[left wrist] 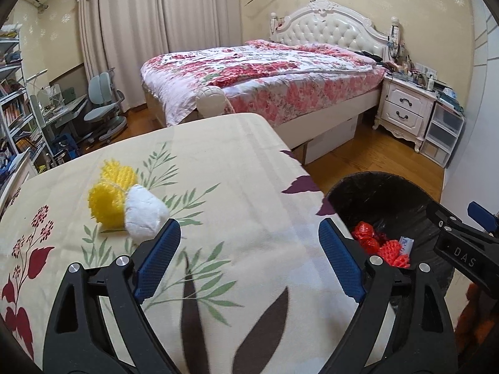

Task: Collect trash
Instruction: 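Move both grippers back toward the yellow net and white bag on the bed, then grasp the yellow foam net with the left gripper while the right grasps the white bag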

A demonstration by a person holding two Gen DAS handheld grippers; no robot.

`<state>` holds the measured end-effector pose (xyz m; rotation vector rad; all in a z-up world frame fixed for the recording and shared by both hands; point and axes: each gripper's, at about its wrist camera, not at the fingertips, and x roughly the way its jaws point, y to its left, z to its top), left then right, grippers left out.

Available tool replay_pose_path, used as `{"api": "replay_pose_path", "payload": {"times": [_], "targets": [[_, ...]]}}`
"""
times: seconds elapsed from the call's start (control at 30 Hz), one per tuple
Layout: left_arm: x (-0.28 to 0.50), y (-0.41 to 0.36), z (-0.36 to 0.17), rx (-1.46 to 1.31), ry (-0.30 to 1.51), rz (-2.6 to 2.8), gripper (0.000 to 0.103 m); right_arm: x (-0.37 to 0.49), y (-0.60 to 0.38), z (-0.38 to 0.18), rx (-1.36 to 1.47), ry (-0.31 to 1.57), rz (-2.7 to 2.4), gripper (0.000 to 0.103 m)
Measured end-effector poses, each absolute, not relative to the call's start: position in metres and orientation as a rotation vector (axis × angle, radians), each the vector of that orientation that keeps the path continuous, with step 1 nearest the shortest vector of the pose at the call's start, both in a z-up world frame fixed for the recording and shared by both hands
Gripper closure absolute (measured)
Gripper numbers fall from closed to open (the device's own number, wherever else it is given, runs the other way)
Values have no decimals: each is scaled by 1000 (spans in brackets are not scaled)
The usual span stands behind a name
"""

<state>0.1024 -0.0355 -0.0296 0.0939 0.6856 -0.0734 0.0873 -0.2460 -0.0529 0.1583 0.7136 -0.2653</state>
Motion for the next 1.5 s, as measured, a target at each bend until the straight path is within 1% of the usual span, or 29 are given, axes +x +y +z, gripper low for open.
{"api": "replay_pose_path", "payload": {"times": [0.53,0.73,0.9,1.0,1.1,1.17,1.2,1.23,1.27,1.3,1.5], "targets": [[69,112,-33,2,731,202,15,97,-79,-49,-12,748,128,18],[56,158,-33,-37,747,297,15,101,-44,-49,-53,754,202,18],[48,179,-33,-66,754,339,15,114,-25,-47,-60,759,230,19],[45,187,-34,-82,759,349,15,123,-14,-47,-76,763,234,25],[46,189,-34,-91,761,350,15,130,-5,-49,-84,772,243,29],[46,190,-35,-98,763,348,15,133,0,-51,-91,776,248,37],[45,190,-36,-99,764,348,15,135,2,-52,-89,784,256,46],[45,190,-36,-100,764,347,15,138,5,-54,-84,797,267,51],[45,191,-36,-100,764,346,15,140,7,-56,-77,809,281,54],[45,191,-36,-99,764,346,15,142,7,-57,-68,818,295,62],[50,186,-35,-92,765,331,15,144,-5,-54,-74,809,255,63]]}}
